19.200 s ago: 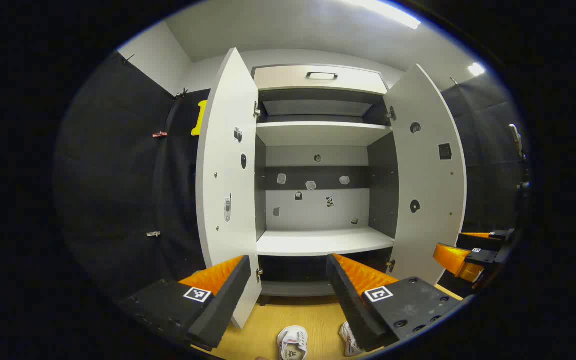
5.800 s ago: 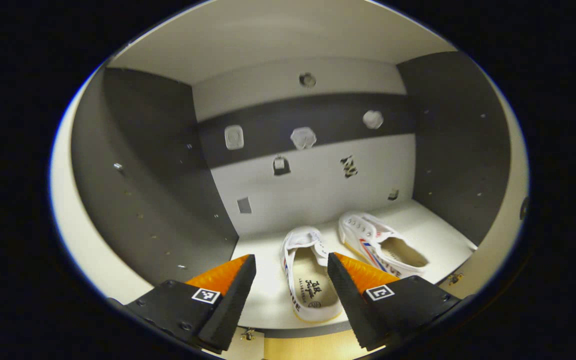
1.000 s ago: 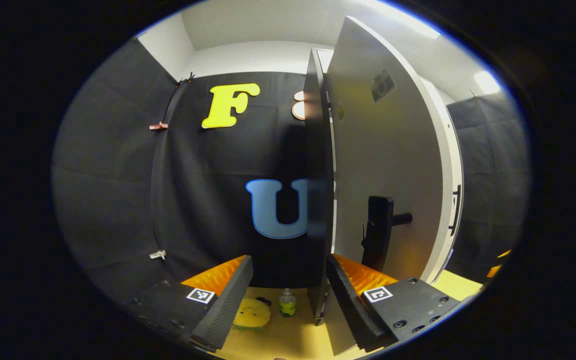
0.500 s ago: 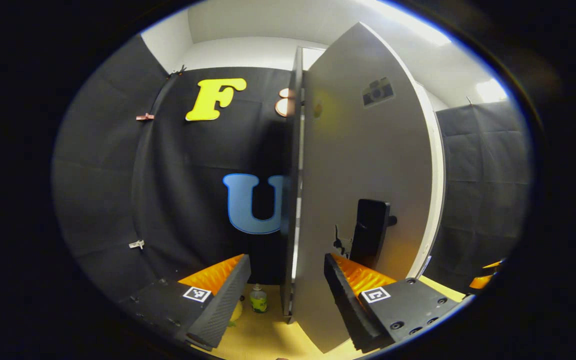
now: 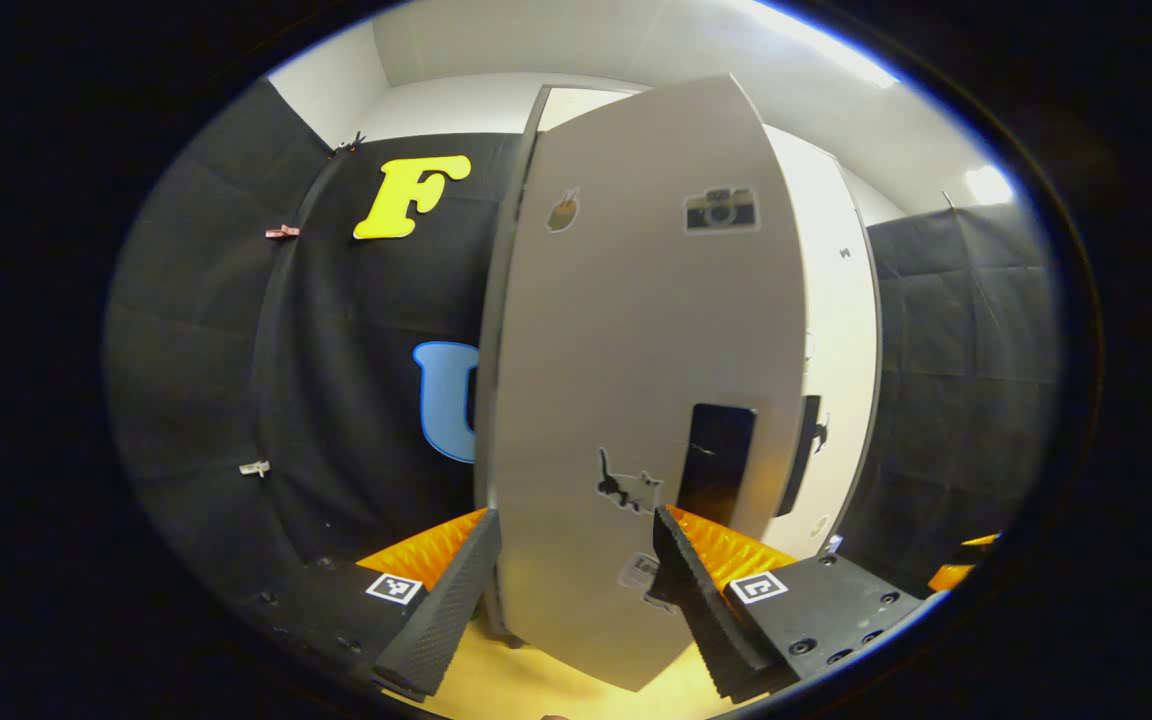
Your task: Grab one shoe with the right hand and put it into the shoe cabinet, grab the other shoe with the left hand and put it into the shoe cabinet; then close the right door with the right hand and the left door with the left hand.
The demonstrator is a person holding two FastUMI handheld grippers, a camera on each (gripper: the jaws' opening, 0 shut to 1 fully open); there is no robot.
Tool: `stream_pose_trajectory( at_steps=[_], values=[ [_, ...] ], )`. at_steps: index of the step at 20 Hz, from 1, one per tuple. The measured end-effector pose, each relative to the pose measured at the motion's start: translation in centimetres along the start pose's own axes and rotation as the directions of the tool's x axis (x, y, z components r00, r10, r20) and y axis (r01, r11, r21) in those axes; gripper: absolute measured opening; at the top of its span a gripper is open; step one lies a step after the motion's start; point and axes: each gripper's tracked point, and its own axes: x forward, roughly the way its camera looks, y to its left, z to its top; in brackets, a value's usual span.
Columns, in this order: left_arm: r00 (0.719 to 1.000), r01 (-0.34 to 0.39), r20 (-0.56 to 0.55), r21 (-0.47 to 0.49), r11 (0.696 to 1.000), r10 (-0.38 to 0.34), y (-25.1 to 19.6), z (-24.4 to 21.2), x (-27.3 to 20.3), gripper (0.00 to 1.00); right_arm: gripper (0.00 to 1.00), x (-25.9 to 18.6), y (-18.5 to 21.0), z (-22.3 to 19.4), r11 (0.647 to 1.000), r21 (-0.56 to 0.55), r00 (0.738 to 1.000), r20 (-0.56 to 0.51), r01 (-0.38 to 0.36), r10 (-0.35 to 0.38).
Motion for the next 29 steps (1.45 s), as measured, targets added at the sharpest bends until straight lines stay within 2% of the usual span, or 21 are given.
stream_pose_trajectory(
  at_steps=[5,11,15,18,22,29],
  values=[
    [0.998,-0.065,0.025,-0.016,0.998,0.065,-4.8,-2.5,-4.4,0.95,0.98,1.1,-0.7,0.3,0.995,0.011,0.996,-0.007,-0.094,0.094],
    [0.991,-0.137,0.007,0.033,0.990,0.137,-6.7,-5.0,-10.8,0.95,0.98,1.9,-0.9,2.0,0.983,-0.010,0.983,0.029,-0.181,0.181],
    [0.989,-0.145,-0.011,0.006,0.989,0.145,-6.2,-5.8,-13.9,0.95,0.98,1.3,-0.1,3.7,0.987,-0.008,0.984,0.075,-0.162,0.163],
    [0.992,-0.124,-0.027,-0.018,0.992,0.123,-5.5,-6.6,-15.2,0.95,0.98,0.0,0.3,3.2,0.992,0.023,0.990,0.070,-0.122,0.120],
    [0.993,-0.092,-0.071,0.005,0.996,0.092,-4.4,-8.1,-16.3,0.95,0.98,-0.5,-0.1,2.9,0.998,0.027,0.996,0.071,-0.061,0.059],
    [0.997,-0.033,-0.067,0.017,0.999,0.034,-4.4,-8.8,-18.4,0.95,0.98,-0.9,2.9,4.0,0.998,0.016,0.992,0.110,-0.060,0.058]
  ],
)
